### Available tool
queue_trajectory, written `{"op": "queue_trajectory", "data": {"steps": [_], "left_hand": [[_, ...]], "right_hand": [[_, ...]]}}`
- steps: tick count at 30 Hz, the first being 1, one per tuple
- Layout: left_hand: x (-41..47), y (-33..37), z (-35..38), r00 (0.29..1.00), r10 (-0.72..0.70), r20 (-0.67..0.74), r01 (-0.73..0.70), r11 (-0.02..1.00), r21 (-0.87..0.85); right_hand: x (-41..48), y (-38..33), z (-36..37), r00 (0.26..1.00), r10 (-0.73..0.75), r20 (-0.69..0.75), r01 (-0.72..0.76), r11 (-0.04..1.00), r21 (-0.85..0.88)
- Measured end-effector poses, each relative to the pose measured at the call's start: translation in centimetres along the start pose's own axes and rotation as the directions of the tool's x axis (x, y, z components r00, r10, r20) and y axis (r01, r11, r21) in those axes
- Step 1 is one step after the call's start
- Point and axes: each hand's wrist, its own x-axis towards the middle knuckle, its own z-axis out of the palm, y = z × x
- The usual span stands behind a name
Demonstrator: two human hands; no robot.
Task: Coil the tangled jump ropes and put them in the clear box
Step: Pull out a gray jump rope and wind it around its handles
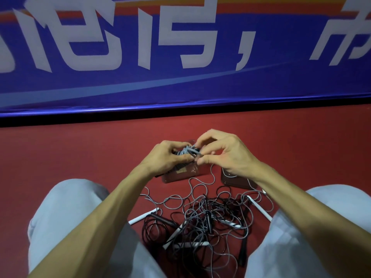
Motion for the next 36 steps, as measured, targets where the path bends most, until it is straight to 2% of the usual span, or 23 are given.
{"op": "queue_trajectory", "data": {"steps": [4, 8, 13, 16, 19, 22, 26, 31, 36], "left_hand": [[0.1, -0.2, 0.0, 0.992, 0.043, 0.119, -0.048, 0.998, 0.044], [-0.2, 0.0, -0.2, 0.989, 0.072, 0.126, -0.081, 0.994, 0.069], [-0.5, 0.5, -0.3, 0.997, 0.068, -0.044, -0.066, 0.997, 0.044], [-0.3, 0.4, -0.2, 0.985, 0.021, -0.172, -0.016, 0.999, 0.028], [-0.4, 0.6, 0.5, 0.965, -0.014, -0.263, 0.024, 0.999, 0.034], [-0.6, 1.1, 1.0, 0.919, 0.016, -0.394, 0.049, 0.987, 0.153], [-0.6, 1.5, 0.8, 0.846, 0.094, -0.524, 0.08, 0.951, 0.3], [-0.5, 1.2, 1.5, 0.794, 0.317, -0.518, 0.01, 0.846, 0.533], [-0.3, 0.8, 2.0, 0.757, 0.472, -0.452, -0.035, 0.72, 0.693]], "right_hand": [[0.3, -0.5, 0.1, 0.987, 0.094, 0.128, -0.117, 0.975, 0.188], [0.3, -0.9, 0.0, 0.976, 0.103, 0.19, -0.164, 0.926, 0.339], [0.4, -0.1, 0.0, 0.987, 0.133, 0.094, -0.162, 0.848, 0.504], [0.6, 0.0, 0.0, 0.986, 0.161, -0.037, -0.116, 0.834, 0.54], [0.9, -0.1, 0.5, 0.944, 0.283, -0.168, -0.157, 0.837, 0.524], [1.0, -0.2, 1.2, 0.898, 0.343, -0.276, -0.2, 0.877, 0.438], [1.0, 0.3, 1.5, 0.85, 0.32, -0.419, -0.264, 0.946, 0.186], [1.1, -0.4, 1.7, 0.835, 0.299, -0.462, -0.333, 0.943, 0.008], [1.5, -0.6, 2.4, 0.802, 0.293, -0.52, -0.365, 0.93, -0.039]]}}
